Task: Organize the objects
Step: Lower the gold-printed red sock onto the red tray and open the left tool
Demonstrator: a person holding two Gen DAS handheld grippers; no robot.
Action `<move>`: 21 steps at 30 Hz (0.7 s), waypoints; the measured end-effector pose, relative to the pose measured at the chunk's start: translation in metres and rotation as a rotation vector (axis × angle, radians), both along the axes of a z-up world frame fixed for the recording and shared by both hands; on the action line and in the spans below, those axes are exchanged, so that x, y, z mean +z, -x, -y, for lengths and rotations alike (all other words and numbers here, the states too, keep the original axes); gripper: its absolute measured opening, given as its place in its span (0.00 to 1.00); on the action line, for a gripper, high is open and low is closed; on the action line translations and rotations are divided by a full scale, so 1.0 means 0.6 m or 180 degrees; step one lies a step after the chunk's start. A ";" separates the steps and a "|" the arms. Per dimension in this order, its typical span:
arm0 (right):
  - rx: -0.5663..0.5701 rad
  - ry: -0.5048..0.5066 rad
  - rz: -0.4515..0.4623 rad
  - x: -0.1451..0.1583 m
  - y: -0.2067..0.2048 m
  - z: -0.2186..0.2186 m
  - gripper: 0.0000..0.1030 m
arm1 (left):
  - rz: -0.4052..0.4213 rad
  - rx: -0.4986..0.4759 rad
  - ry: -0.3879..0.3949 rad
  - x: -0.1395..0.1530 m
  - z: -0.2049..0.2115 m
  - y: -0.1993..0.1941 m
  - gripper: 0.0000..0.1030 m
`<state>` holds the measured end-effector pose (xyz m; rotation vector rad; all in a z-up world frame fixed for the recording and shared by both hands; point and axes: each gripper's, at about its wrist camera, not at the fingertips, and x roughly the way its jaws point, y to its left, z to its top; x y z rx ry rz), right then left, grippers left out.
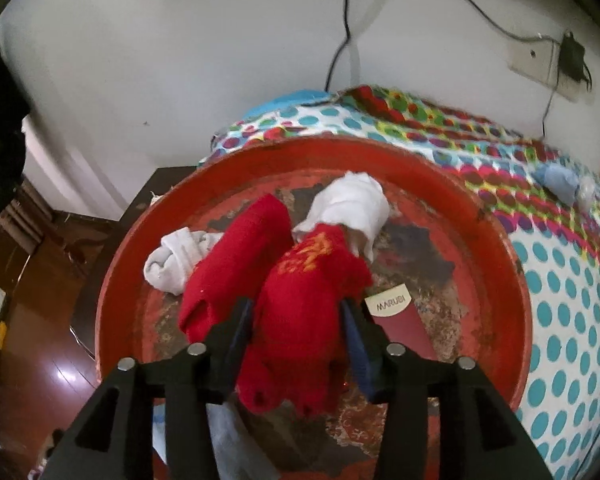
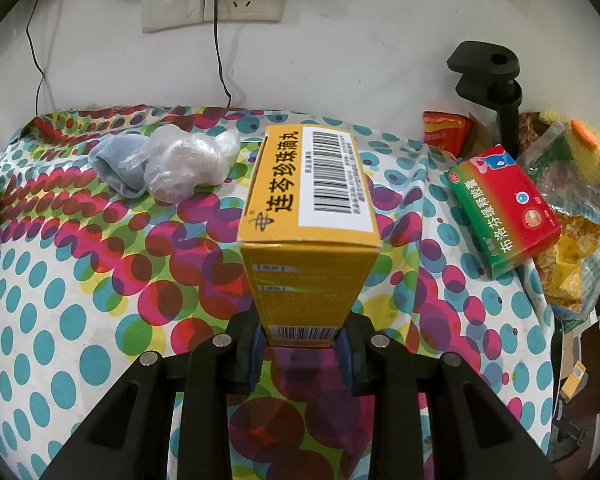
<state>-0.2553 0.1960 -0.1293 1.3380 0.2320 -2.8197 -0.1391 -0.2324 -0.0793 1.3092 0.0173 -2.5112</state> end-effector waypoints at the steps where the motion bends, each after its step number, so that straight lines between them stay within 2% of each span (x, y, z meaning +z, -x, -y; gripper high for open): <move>1: 0.0000 -0.0006 -0.0003 0.000 0.000 -0.001 0.28 | -0.0046 0.0009 0.0003 0.003 -0.003 -0.005 0.48; 7: 0.0023 -0.0007 -0.0037 0.002 -0.002 0.004 0.27 | -0.0210 -0.0037 0.0306 0.015 -0.035 -0.036 0.50; 14: 0.0021 0.0112 -0.0215 0.016 -0.010 -0.005 0.27 | -0.0314 0.0015 0.0168 0.021 -0.034 -0.076 0.50; 21: -0.0115 0.0152 -0.0206 0.013 -0.010 -0.015 0.27 | -0.0282 0.0022 0.0322 0.013 -0.032 -0.087 0.50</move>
